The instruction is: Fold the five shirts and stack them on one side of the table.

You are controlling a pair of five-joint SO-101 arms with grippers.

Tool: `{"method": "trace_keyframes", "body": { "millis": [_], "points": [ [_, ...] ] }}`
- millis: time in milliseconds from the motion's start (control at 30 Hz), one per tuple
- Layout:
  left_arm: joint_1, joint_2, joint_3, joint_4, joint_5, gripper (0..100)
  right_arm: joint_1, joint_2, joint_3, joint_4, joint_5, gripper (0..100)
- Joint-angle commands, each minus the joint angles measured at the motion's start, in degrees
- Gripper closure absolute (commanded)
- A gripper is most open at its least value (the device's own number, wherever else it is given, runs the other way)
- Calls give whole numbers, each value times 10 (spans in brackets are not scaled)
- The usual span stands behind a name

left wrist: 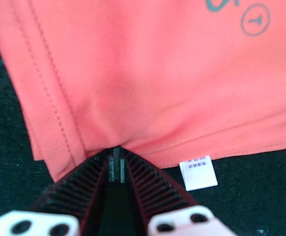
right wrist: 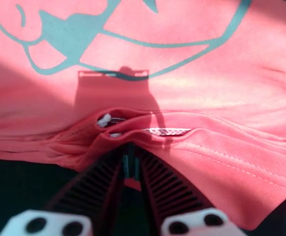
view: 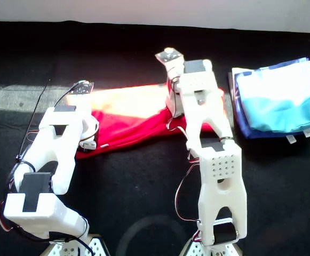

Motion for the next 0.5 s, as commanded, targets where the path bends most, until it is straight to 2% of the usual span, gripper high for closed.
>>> {"method": "trace_keyframes", "body": {
  "millis": [0,333,467],
  "points": [
    [-8,5,-8,-18,2,991,-17,-5,-14,-38,-6,992],
    [-8,5,-8,-18,2,991,-24,0,-65,-22,-6,992],
    [-8,4,-8,-16,2,991,-24,1,-36,-22,-6,992]
  ]
}}
